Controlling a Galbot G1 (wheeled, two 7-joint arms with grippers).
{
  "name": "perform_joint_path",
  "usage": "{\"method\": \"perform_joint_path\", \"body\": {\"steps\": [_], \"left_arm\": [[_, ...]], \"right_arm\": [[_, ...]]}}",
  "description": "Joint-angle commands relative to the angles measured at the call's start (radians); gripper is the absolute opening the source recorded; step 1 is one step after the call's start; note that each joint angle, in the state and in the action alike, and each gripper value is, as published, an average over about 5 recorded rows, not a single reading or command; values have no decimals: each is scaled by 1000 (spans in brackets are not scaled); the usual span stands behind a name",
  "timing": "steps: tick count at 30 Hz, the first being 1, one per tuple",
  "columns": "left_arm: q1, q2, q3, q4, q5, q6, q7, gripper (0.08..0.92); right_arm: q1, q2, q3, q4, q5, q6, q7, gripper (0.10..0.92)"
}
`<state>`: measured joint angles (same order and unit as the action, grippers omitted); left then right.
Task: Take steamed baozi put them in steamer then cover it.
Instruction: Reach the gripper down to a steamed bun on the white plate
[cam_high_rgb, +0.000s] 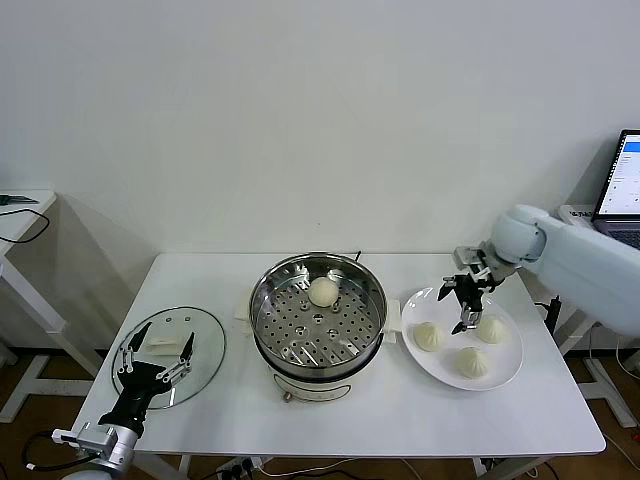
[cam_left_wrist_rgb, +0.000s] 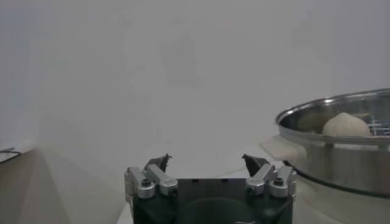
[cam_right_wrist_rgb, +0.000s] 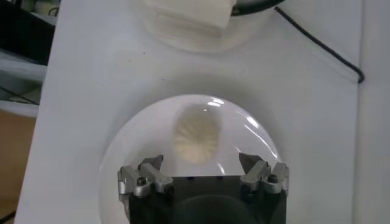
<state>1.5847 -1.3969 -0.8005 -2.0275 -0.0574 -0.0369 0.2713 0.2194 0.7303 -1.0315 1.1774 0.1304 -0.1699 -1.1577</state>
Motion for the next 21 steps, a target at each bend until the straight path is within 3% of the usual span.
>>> {"method": "perform_joint_path", "body": {"steps": [1, 21], "left_arm": [[-2, 1, 3, 8, 2, 2, 0, 823], [0, -2, 2, 11, 3, -1, 1, 823]], "right_arm": [[-106, 35, 50, -53, -39, -15, 25, 823], [-174, 94, 95, -95, -119, 12, 102, 823]]}}
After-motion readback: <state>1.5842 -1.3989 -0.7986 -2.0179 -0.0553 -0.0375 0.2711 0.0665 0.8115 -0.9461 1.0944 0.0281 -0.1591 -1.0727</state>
